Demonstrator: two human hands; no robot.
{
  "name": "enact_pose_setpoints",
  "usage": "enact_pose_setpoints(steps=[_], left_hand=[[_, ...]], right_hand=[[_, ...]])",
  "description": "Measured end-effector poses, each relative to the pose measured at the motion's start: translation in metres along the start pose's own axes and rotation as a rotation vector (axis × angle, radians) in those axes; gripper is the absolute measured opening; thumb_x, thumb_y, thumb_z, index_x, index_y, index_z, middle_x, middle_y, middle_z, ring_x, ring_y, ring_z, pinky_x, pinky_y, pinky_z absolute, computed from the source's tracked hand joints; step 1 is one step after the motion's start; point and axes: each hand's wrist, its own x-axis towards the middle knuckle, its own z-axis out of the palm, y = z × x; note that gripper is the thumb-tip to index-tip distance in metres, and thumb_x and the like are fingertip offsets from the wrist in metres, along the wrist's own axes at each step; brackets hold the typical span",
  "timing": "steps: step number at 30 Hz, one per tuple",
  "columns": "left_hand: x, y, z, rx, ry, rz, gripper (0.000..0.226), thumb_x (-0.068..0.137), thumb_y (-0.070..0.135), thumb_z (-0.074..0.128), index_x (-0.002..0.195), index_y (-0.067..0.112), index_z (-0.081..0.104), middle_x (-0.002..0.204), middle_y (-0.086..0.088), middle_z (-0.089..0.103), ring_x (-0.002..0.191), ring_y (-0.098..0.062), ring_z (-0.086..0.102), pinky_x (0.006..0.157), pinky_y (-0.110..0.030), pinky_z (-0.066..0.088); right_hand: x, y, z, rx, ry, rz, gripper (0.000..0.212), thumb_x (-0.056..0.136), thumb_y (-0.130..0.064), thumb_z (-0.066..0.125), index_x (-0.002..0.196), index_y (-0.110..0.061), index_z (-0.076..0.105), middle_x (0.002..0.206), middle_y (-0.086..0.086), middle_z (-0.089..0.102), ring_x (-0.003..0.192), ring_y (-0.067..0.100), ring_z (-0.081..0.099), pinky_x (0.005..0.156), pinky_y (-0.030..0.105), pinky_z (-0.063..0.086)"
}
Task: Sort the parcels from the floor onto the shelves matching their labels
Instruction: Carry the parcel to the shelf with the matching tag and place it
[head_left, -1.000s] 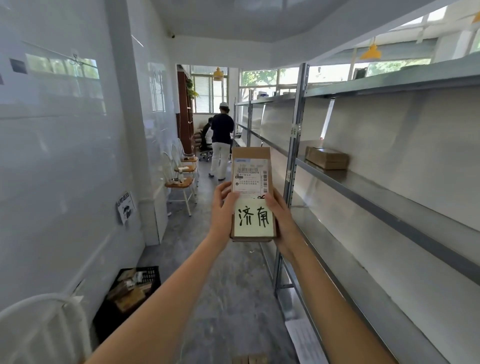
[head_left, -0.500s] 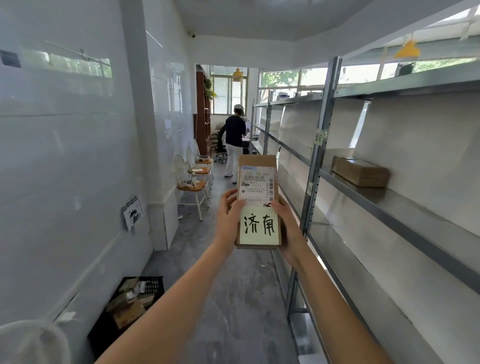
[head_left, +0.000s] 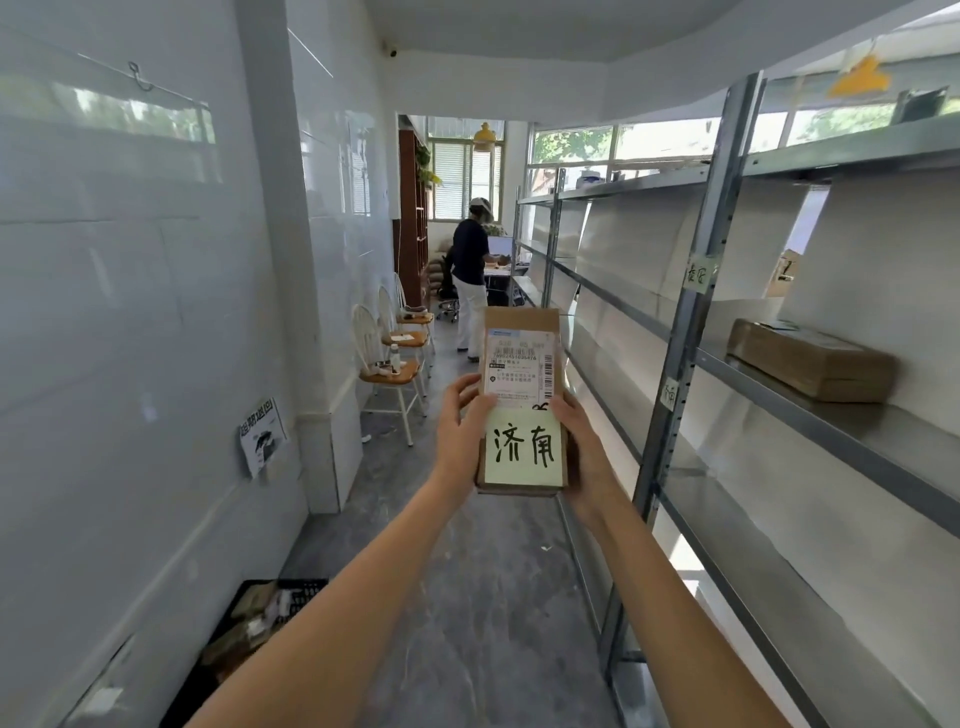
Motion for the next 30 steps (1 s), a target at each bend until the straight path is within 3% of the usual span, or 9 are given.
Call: enact_pose_setpoints(steps=[3,8,16,23,26,30], left_hand=[[0.038,-0.003,-0.017,0.005,-0.028,-0.024,0.022,0.095,0.018,0.057,0.111,0.032,0.052,0.126,-0.016,0.061,0.102,-0.038,0.068,0.069,-0.037,0.061],[0.098,-0.009,-0.037,0.009,-0.083,-0.016,0.02,0.096,0.015,0.056,0.111,0.027,0.051,0.124,-0.02,0.061,0.091,-0.031,0.07,0.062,-0.031,0.06],[0.176,-0.039,-0.045,-0.035,-0.108,-0.048,0.023,0.096,0.013,0.056,0.117,0.018,0.048,0.12,-0.019,0.063,0.081,-0.021,0.071,0.059,-0.028,0.058],[0.249,-0.06,-0.027,-0.029,-0.107,-0.051,0.036,0.096,0.013,0.056,0.13,0.01,0.045,0.125,-0.019,0.06,0.091,-0.026,0.07,0.061,-0.026,0.059],[0.282,-0.064,-0.015,-0.012,-0.119,-0.037,0.035,0.096,0.015,0.056,0.13,0.011,0.046,0.124,-0.018,0.061,0.089,-0.026,0.069,0.059,-0.026,0.059],[0.324,-0.079,-0.001,-0.016,-0.155,-0.048,0.029,0.097,0.017,0.055,0.125,0.016,0.048,0.125,-0.018,0.06,0.087,-0.027,0.07,0.059,-0.028,0.06]], right_hand=[[0.038,0.016,0.013,0.018,0.029,-0.007,0.066,0.086,-0.036,0.07,0.147,-0.019,0.052,0.133,0.018,0.069,0.124,0.045,0.063,0.102,0.062,0.052],[0.092,0.034,0.026,0.011,0.041,-0.008,0.06,0.089,-0.039,0.07,0.144,-0.02,0.055,0.131,0.019,0.07,0.12,0.045,0.066,0.103,0.067,0.049],[0.16,0.049,0.026,-0.031,0.043,-0.036,0.058,0.088,-0.035,0.063,0.143,-0.015,0.055,0.128,0.018,0.071,0.109,0.036,0.071,0.095,0.054,0.057],[0.235,0.053,0.004,0.012,0.08,-0.054,0.058,0.084,-0.033,0.066,0.138,-0.014,0.058,0.126,0.019,0.072,0.105,0.035,0.072,0.08,0.045,0.064],[0.271,0.054,-0.008,0.014,0.1,-0.074,0.067,0.08,-0.038,0.075,0.14,-0.014,0.057,0.13,0.02,0.07,0.113,0.04,0.069,0.09,0.054,0.06],[0.317,0.061,-0.029,-0.041,0.154,-0.079,0.091,0.063,-0.056,0.089,0.141,-0.021,0.059,0.132,0.018,0.069,0.125,0.047,0.062,0.107,0.071,0.044]])
